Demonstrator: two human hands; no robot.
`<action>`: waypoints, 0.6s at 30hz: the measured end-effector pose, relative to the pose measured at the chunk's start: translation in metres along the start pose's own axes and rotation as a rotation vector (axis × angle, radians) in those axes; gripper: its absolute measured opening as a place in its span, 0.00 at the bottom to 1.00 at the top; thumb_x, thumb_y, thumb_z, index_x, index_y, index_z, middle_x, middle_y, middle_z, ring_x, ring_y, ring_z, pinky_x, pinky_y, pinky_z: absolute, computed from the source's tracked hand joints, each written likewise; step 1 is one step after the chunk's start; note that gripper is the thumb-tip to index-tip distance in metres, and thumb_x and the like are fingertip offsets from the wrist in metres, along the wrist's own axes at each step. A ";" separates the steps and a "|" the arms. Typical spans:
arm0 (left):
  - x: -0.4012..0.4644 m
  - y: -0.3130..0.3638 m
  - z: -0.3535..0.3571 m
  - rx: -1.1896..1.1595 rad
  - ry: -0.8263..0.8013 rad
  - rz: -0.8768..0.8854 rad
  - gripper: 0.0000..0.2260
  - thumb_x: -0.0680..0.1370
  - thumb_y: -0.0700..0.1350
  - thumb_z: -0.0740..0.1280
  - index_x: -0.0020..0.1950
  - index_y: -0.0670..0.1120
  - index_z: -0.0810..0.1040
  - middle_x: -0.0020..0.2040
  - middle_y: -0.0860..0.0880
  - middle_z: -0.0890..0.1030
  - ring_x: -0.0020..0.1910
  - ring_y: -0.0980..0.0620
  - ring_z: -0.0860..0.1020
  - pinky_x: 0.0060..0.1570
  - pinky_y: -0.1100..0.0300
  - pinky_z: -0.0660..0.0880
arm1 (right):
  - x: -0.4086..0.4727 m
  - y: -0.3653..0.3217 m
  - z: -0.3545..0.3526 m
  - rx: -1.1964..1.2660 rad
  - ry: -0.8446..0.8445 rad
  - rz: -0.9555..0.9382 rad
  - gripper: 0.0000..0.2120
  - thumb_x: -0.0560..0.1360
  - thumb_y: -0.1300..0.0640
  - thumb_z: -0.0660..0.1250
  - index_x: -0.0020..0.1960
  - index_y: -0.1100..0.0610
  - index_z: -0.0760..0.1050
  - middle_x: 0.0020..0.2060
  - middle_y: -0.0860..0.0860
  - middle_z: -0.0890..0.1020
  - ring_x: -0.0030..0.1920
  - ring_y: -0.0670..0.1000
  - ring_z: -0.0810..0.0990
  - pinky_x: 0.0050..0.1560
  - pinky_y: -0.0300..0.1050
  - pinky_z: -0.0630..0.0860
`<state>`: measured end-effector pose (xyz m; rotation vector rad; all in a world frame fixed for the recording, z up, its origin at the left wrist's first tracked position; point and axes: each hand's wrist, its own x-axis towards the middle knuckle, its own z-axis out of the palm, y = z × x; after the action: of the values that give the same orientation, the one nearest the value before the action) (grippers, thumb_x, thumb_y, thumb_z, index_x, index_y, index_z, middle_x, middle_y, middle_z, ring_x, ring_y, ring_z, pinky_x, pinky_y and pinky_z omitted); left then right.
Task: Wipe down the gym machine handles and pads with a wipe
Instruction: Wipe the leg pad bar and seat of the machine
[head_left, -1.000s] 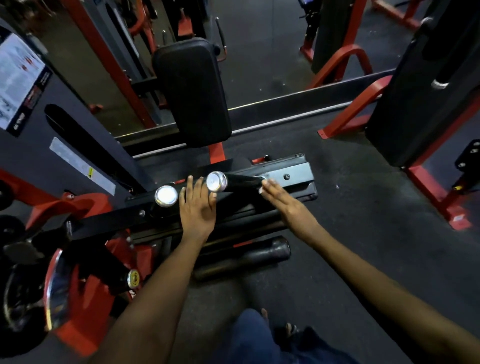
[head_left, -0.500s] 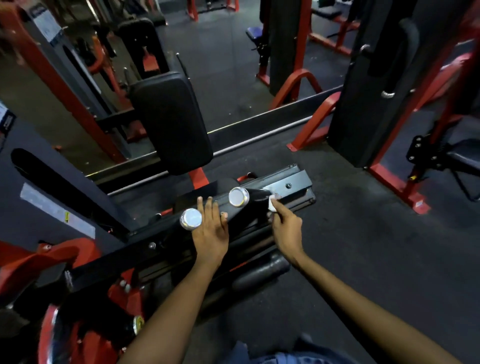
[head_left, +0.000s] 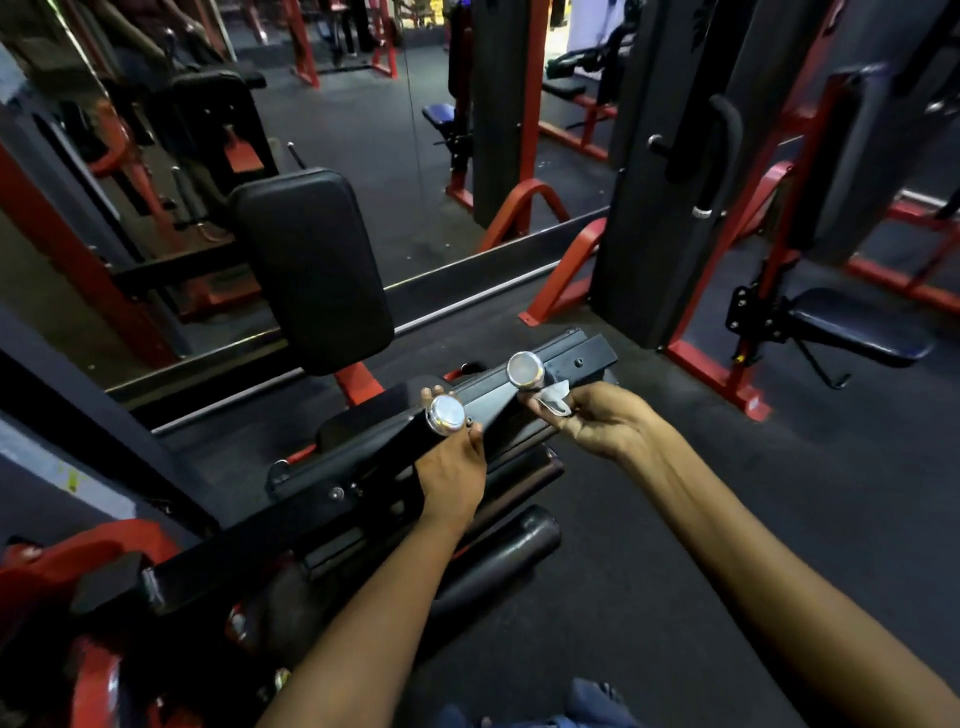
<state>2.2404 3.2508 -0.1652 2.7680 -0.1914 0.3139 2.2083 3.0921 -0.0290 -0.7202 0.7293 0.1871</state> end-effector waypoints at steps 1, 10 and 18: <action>0.000 0.001 -0.001 -0.007 -0.001 0.011 0.27 0.84 0.52 0.45 0.64 0.35 0.75 0.66 0.34 0.75 0.59 0.35 0.78 0.45 0.48 0.80 | -0.002 0.003 0.003 0.015 -0.001 0.009 0.23 0.76 0.74 0.41 0.70 0.73 0.60 0.65 0.69 0.69 0.65 0.64 0.70 0.33 0.52 0.81; -0.003 -0.001 -0.012 0.007 -0.056 0.066 0.23 0.81 0.52 0.52 0.57 0.37 0.79 0.62 0.31 0.76 0.53 0.35 0.81 0.44 0.48 0.80 | -0.011 0.014 0.026 0.247 0.052 0.070 0.28 0.69 0.77 0.43 0.67 0.73 0.63 0.63 0.66 0.72 0.63 0.61 0.74 0.54 0.60 0.74; -0.002 -0.003 -0.005 -0.058 -0.056 0.028 0.16 0.78 0.46 0.67 0.60 0.36 0.78 0.68 0.31 0.70 0.56 0.31 0.78 0.46 0.42 0.79 | -0.035 0.013 0.007 0.111 -0.033 -0.087 0.21 0.72 0.75 0.45 0.60 0.71 0.68 0.42 0.66 0.78 0.35 0.59 0.82 0.28 0.46 0.80</action>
<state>2.2384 3.2554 -0.1621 2.7203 -0.2497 0.2337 2.1810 3.1096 -0.0088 -0.6398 0.6701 0.0788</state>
